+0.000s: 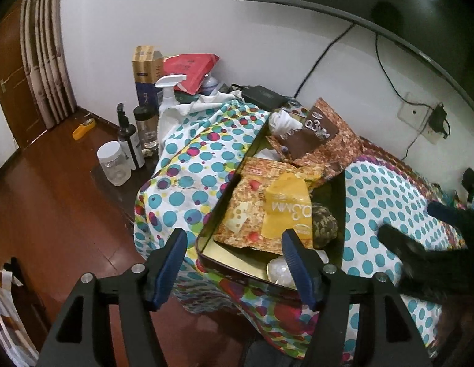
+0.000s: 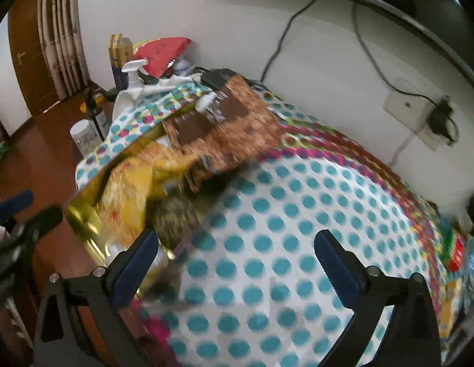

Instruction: Organize objects

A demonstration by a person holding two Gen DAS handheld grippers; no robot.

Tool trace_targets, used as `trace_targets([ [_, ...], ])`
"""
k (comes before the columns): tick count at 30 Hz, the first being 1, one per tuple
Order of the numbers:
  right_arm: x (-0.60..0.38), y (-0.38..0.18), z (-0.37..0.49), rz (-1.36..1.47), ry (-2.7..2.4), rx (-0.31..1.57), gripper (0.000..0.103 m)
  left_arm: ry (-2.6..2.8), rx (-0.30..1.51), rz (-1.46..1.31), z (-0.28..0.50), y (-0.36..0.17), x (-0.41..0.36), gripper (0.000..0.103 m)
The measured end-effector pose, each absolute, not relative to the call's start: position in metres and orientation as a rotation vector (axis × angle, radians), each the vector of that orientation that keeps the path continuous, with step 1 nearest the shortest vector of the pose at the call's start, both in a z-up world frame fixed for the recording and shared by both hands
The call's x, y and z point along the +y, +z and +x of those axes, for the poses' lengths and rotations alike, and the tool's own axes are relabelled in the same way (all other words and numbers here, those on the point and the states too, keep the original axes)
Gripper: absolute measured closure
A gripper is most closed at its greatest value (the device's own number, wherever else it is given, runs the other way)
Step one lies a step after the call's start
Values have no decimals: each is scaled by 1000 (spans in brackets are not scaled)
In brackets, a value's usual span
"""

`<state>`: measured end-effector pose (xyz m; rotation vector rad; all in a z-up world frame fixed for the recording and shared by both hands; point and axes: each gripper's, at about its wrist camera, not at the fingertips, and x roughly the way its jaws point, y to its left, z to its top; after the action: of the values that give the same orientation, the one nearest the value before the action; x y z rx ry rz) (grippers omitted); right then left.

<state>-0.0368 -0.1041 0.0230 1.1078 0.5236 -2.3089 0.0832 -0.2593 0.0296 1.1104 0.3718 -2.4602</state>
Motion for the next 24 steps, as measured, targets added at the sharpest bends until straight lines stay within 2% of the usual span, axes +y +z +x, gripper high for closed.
trace_targets([
  [6, -75, 20, -15, 1216, -2276, 566, 0, -2479, 307, 1185, 65, 26, -239, 37],
  [12, -70, 17, -6, 1277, -2241, 530, 0, -2463, 226, 1235, 56, 24, -222, 37],
  [24, -81, 11, 6, 1312, -2158, 557, 0, -2469, 225, 1313, 46, 24, -213, 37],
])
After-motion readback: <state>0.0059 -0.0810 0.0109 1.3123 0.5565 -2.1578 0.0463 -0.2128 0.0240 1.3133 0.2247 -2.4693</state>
